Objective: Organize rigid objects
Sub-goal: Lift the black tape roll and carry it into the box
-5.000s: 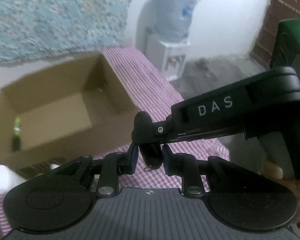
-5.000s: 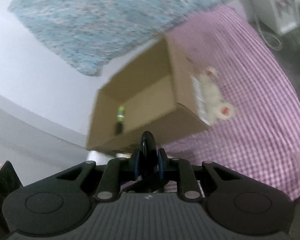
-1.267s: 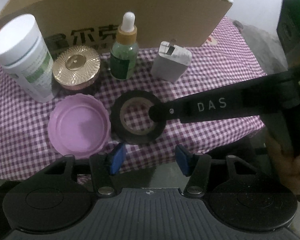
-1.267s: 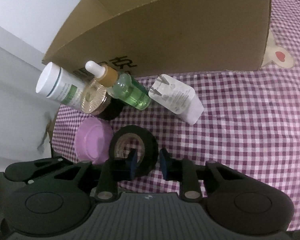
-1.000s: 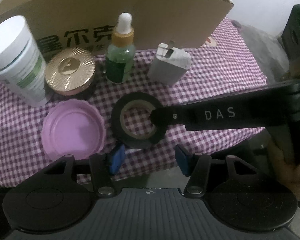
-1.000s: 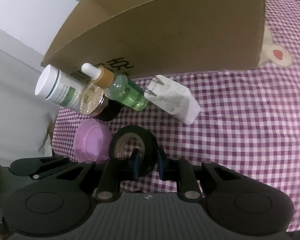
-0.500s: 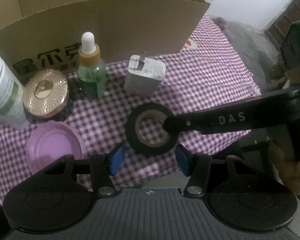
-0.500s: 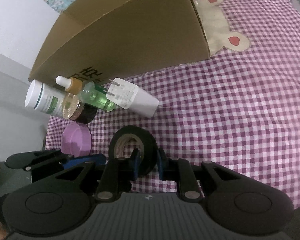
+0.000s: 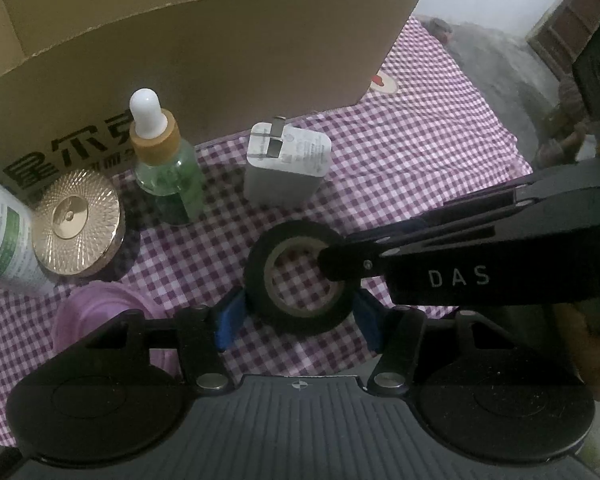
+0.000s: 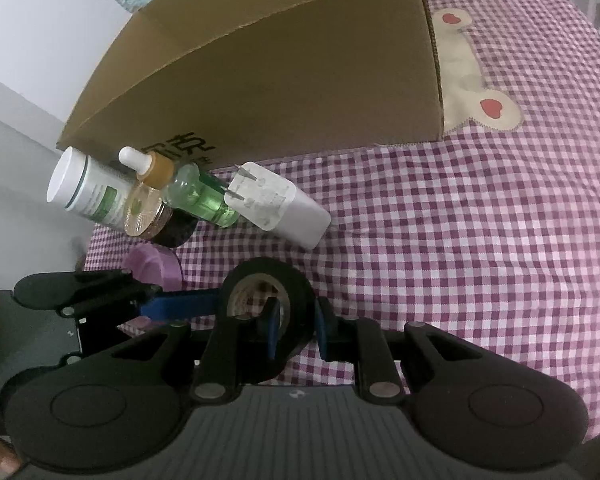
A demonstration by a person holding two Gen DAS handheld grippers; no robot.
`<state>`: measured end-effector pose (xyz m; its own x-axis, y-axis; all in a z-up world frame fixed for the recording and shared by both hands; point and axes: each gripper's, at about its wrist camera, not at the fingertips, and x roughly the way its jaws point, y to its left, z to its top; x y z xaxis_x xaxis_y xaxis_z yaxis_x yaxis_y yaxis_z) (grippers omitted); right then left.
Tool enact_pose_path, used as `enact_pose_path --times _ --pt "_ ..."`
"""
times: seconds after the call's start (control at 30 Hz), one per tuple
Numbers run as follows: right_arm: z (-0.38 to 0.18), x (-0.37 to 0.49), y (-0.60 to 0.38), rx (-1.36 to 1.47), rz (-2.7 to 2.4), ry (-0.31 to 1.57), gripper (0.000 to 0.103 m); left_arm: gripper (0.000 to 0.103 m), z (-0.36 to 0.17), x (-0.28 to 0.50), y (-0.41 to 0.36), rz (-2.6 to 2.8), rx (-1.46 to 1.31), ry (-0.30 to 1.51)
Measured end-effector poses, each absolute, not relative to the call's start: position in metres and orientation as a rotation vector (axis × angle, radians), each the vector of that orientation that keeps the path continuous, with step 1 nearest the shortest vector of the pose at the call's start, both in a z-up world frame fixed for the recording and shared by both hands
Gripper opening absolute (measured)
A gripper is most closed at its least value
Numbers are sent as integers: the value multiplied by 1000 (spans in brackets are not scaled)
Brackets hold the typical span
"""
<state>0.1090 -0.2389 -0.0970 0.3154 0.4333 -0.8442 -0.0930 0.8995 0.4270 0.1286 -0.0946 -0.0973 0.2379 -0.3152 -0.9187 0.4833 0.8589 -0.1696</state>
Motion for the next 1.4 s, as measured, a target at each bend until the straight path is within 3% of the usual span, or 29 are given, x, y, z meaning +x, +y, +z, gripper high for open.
enact_pose_path --times 0.2,0.3,0.67,1.1,1.4 --pt "-98 108 -230 289 336 1174 20 57 -93 125 -96 -528 177 1191" --pt "-99 107 -228 305 327 1170 19 48 -87 123 -95 -513 198 1174" --pt "-83 92 -230 330 313 1137 18 47 -69 112 -87 -505 182 1141" --pt "-1 58 -223 299 337 961 18 47 7 75 -71 -498 179 957" --pt "63 98 -193 243 437 826 18 47 64 98 -46 -396 141 833"
